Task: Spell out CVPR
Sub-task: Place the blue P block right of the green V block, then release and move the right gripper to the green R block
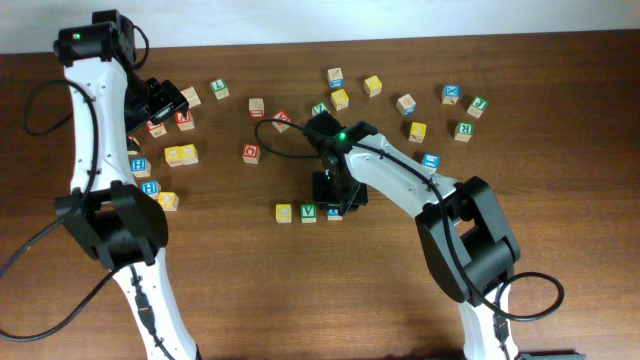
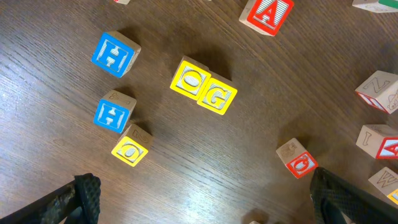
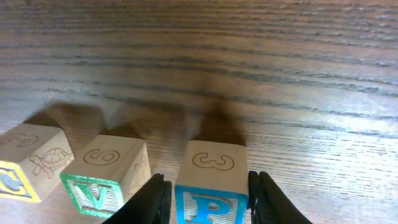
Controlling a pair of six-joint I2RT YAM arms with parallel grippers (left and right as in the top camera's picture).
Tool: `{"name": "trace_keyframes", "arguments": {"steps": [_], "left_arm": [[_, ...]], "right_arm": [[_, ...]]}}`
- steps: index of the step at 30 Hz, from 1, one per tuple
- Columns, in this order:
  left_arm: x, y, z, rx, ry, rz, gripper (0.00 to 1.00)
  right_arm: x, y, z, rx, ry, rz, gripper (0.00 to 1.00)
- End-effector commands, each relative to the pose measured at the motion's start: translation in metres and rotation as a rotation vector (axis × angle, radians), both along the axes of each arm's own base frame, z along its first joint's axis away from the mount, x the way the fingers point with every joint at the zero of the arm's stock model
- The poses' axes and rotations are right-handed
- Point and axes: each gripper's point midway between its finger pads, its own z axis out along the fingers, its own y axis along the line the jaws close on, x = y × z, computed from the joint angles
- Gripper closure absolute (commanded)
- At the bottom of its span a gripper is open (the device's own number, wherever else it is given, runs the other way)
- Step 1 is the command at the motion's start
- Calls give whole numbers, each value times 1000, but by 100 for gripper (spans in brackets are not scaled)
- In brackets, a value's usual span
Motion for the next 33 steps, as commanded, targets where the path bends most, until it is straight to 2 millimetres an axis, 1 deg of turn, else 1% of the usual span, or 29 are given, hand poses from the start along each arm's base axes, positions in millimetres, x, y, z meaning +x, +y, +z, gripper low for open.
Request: {"name": "trace_keyframes", "arguments": {"steps": [1, 5, 7, 8, 9, 10, 11, 12, 13, 14, 15, 17, 19, 20, 21, 22, 23, 25, 26, 28, 29, 30, 32, 33], "left_arm": [[1, 3, 4, 12, -13, 15, 1], [1, 3, 4, 12, -13, 15, 1], [1, 3, 4, 12, -13, 15, 1], [1, 3, 4, 12, -13, 15, 1], [1, 3, 4, 12, -13, 15, 1], [1, 3, 4, 12, -13, 15, 1], [1, 3, 4, 12, -13, 15, 1], [1, 3, 4, 12, -13, 15, 1], [1, 3, 4, 12, -13, 15, 1], [1, 3, 4, 12, -13, 15, 1], [1, 3, 4, 12, -13, 15, 1], [1, 3, 4, 12, -13, 15, 1], [1, 3, 4, 12, -13, 15, 1], [1, 3, 4, 12, -13, 15, 1], [1, 3, 4, 12, -13, 15, 1], [1, 3, 4, 12, -13, 15, 1], [1, 3, 4, 12, -13, 15, 1], [1, 3, 4, 12, -13, 15, 1], [1, 3, 4, 12, -13, 15, 1], [1, 3, 4, 12, -13, 15, 1], [1, 3, 4, 12, -13, 15, 1], [1, 3, 4, 12, -13, 15, 1], [1, 3, 4, 12, -13, 15, 1], [1, 3, 4, 12, -13, 15, 1]], "right_arm": [[-5, 5, 3, 20, 6, 13, 66], [-5, 6, 4, 26, 9, 14, 67], [2, 7, 13, 35, -14, 43, 67], [14, 5, 30, 34, -39, 38, 65], [24, -1, 46, 15, -65, 52, 57], [28, -5, 55, 7, -77, 65, 55], [34, -14, 67, -8, -87, 75, 54], [41, -37, 77, -72, -92, 44, 53], [44, -61, 80, -153, -91, 15, 42], [47, -86, 80, -198, -72, -37, 23], [51, -110, 79, -203, -43, -95, 15], [53, -139, 76, -200, -3, -172, 13], [56, -157, 64, -219, 8, -275, 13], [58, -162, 59, -219, 5, -315, 13], [62, -167, 50, -215, -3, -357, 16], [61, -172, 40, -212, 1, -373, 23], [59, -174, 31, -215, 8, -379, 25], [59, -174, 24, -213, 3, -379, 27], [60, -174, 18, -210, -5, -381, 29], [62, -174, 11, -203, -21, -383, 37], [61, -174, 4, -202, -25, -383, 40], [59, -174, -5, -201, -25, -383, 39], [54, -175, -11, -205, -15, -382, 40], [54, -175, -11, -205, -15, -382, 44]]}}
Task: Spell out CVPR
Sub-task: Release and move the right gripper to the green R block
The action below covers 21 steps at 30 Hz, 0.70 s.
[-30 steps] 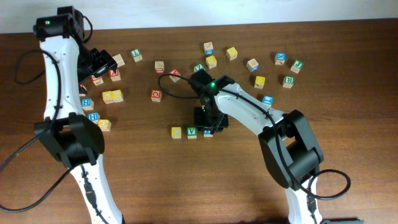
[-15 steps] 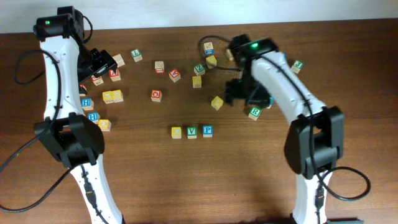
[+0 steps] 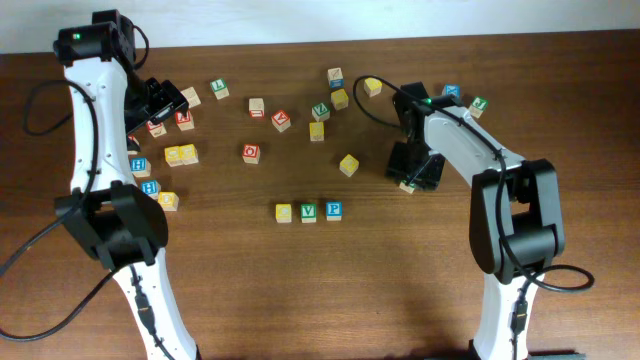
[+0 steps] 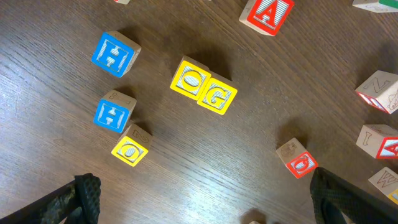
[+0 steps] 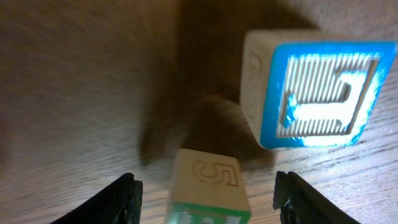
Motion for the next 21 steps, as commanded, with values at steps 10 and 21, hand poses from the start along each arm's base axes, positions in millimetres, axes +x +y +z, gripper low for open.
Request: {"name": "trace_keyframes", "arguments": {"steps": [10, 21], "left_arm": [[1, 3, 4, 12, -14, 15, 1], [1, 3, 4, 12, -14, 15, 1]], "right_arm": [[0, 25, 26, 157, 17, 184, 68], [-32, 30, 25, 113, 128, 275, 43]]}}
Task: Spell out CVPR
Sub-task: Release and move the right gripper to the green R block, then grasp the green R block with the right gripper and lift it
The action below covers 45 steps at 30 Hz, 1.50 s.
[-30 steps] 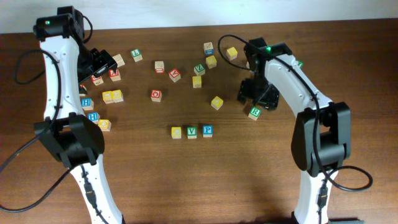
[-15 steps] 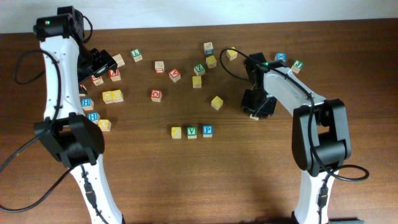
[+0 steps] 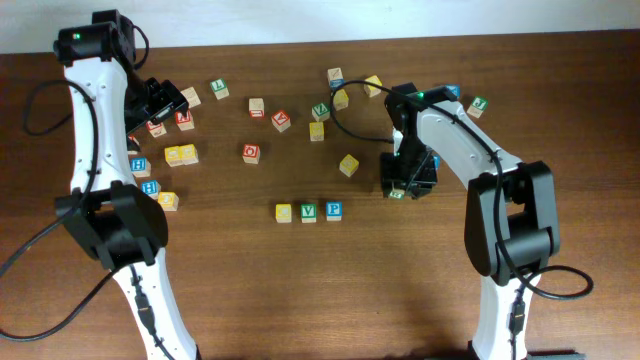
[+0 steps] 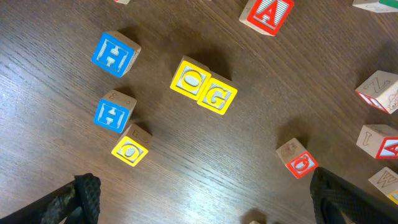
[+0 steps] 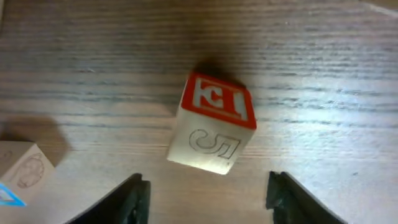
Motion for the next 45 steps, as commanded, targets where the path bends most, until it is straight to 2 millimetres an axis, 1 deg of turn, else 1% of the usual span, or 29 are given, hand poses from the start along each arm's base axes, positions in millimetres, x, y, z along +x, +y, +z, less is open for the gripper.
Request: {"name": "trace_keyframes", "arguments": {"steps": [1, 2, 4, 8, 9, 10, 13, 15, 17, 18, 19, 20, 21, 22, 23, 25, 26, 27, 28, 30, 31, 33, 34, 35, 36, 38, 41, 44, 45], "left_arm": [[1, 3, 4, 12, -13, 15, 1], [1, 3, 4, 12, -14, 15, 1], [1, 3, 4, 12, -14, 15, 1], [1, 3, 4, 12, -14, 15, 1], [1, 3, 4, 12, -14, 15, 1], [1, 3, 4, 12, -14, 15, 1], [1, 3, 4, 12, -14, 15, 1], [1, 3, 4, 12, -14, 15, 1], [1, 3, 4, 12, -14, 15, 1], [1, 3, 4, 12, -14, 15, 1], [1, 3, 4, 12, -14, 15, 1], [1, 3, 4, 12, -14, 15, 1], [1, 3, 4, 12, -14, 15, 1], [1, 3, 4, 12, -14, 15, 1], [1, 3, 4, 12, -14, 15, 1], [1, 3, 4, 12, -14, 15, 1], [1, 3, 4, 12, -14, 15, 1], [1, 3, 4, 12, -14, 15, 1], [1, 3, 4, 12, -14, 15, 1], [1, 3, 4, 12, -14, 15, 1], [1, 3, 4, 12, -14, 15, 1], [1, 3, 4, 12, -14, 15, 1], [1, 3, 4, 12, -14, 15, 1], [1, 3, 4, 12, -14, 15, 1], [1, 3, 4, 12, -14, 15, 1], [1, 3, 4, 12, -14, 15, 1], [1, 3, 4, 12, -14, 15, 1], [1, 3, 4, 12, -14, 15, 1], [1, 3, 4, 12, -14, 15, 1]], "right_arm": [[4, -2, -5, -20, -28, -40, 42], [5, -1, -15, -18, -41, -63, 42], [6, 4, -20, -15, -59, -55, 42], [19, 12, -14, 0, -105, -45, 43], [18, 12, -14, 0, -103, -45, 49], [16, 12, -13, 5, -96, -45, 59], [14, 15, -11, 22, -81, -50, 68], [16, 16, 4, 23, -73, -50, 69], [14, 19, 17, 44, -53, -37, 80], [14, 23, 21, 70, -50, -18, 82], [14, 21, 21, 53, -55, -16, 68], [16, 14, 19, 15, -66, -12, 57], [18, 10, 19, -7, -73, -10, 50], [26, 1, 18, -67, -108, -56, 48], [38, -6, 25, -74, -146, -102, 47], [64, -27, 51, -51, -212, -172, 45], [86, -55, 73, -43, -278, -246, 41], [101, -79, 82, -40, -331, -305, 41], [115, -101, 84, -46, -384, -345, 38], [135, -131, 79, -56, -467, -311, 24], [140, -139, 75, -74, -486, -296, 22], [146, -160, 67, -187, -504, -316, 22], [149, -171, 61, -251, -510, -366, 22], [152, -173, 56, -257, -513, -369, 22], [155, -173, 41, -259, -496, -366, 24], [153, -172, 20, -263, -455, -360, 26], [154, -167, 10, -234, -441, -358, 33], [153, -167, -1, -235, -423, -356, 35], [153, -160, -7, -198, -408, -335, 37]]}}
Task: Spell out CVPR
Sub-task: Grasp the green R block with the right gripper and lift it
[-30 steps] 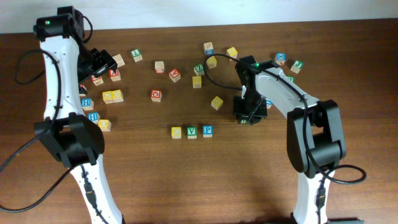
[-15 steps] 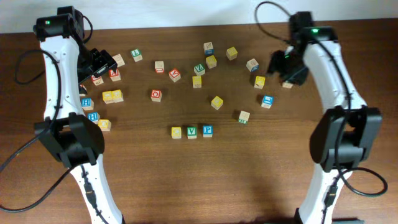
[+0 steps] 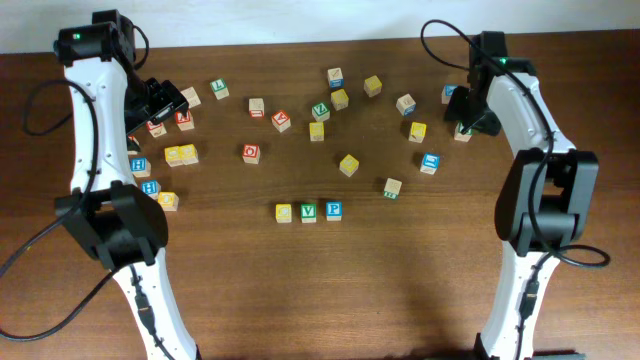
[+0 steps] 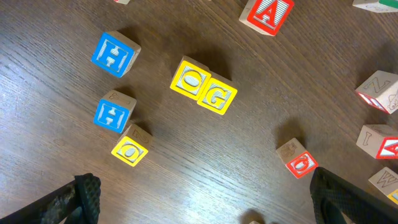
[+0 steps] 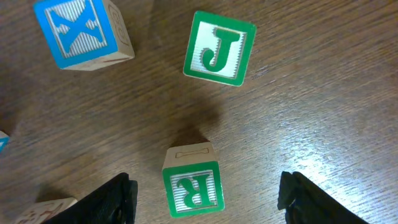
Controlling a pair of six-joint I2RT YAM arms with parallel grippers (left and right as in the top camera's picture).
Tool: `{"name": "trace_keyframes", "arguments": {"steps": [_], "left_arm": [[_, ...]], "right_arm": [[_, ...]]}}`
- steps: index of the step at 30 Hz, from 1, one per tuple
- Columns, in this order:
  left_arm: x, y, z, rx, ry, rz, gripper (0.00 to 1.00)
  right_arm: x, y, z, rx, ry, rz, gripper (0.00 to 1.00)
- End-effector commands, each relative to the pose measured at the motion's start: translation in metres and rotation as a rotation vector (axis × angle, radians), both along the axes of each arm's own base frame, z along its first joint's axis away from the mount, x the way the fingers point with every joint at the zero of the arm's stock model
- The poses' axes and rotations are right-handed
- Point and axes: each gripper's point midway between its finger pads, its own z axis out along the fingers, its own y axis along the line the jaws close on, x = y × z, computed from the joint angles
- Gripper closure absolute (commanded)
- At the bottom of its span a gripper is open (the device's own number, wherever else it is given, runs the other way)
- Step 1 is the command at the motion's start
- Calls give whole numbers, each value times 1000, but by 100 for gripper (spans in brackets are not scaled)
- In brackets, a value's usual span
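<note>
A row reads yellow C (image 3: 284, 212), green V (image 3: 308, 211), blue P (image 3: 334, 210) at the table's middle front. At the back right my right gripper (image 3: 468, 118) hangs open over a green R block (image 5: 193, 186), which lies between its fingers (image 5: 115, 198) without touching them. A green J block (image 5: 219, 48) and a blue X block (image 5: 84, 31) lie just beyond. My left gripper (image 3: 160, 100) is open at the back left, above the table with nothing in it.
Below the left gripper lie two blue H blocks (image 4: 115, 54), yellow O and G blocks (image 4: 204, 88), another yellow O (image 4: 130, 149) and a red block (image 4: 298, 163). More loose blocks are scattered along the back. One block (image 3: 392, 188) lies alone right of the row.
My right gripper has gone from the lone block right of the row to the back right corner, where it now hangs open over the green R. The left arm has not moved.
My right gripper's fingers stood against the blue P at the end of the row, beside C and V. Then it was open over blocks further right, then above a red-faced block there. P stays in the row, and the gripper is now over the R.
</note>
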Motion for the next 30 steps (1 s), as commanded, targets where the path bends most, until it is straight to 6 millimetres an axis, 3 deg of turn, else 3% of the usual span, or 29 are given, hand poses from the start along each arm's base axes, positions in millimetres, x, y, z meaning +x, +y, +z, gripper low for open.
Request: {"name": "trace_keyframes", "arguments": {"steps": [1, 3, 7, 9, 15, 17, 19, 22, 23, 25, 28, 30], "left_arm": [[1, 3, 4, 12, -14, 15, 1], [1, 3, 4, 12, -14, 15, 1], [1, 3, 4, 12, -14, 15, 1], [1, 3, 4, 12, -14, 15, 1], [1, 3, 4, 12, -14, 15, 1], [1, 3, 4, 12, -14, 15, 1], [1, 3, 4, 12, -14, 15, 1], [1, 3, 4, 12, -14, 15, 1], [1, 3, 4, 12, -14, 15, 1], [1, 3, 4, 12, -14, 15, 1], [1, 3, 4, 12, -14, 15, 1], [1, 3, 4, 12, -14, 15, 1]], "right_arm": [[-4, 16, -25, 72, 49, 70, 38], [-8, 16, -40, 76, 86, 70, 48], [-10, 14, -40, 65, 94, 67, 68], [-10, 14, -38, 65, 93, 68, 69], [-15, 19, 15, 84, 127, 73, 74], [-37, 41, 37, 160, 209, 99, 74], [-56, 70, 45, 250, 281, 143, 72], [-83, 121, 47, 253, 388, 260, 72], [-95, 147, 47, 233, 427, 346, 73], [-129, 184, 50, 158, 537, 453, 74], [-153, 221, 42, 121, 588, 552, 74], [-168, 235, 31, 98, 625, 598, 74]]}}
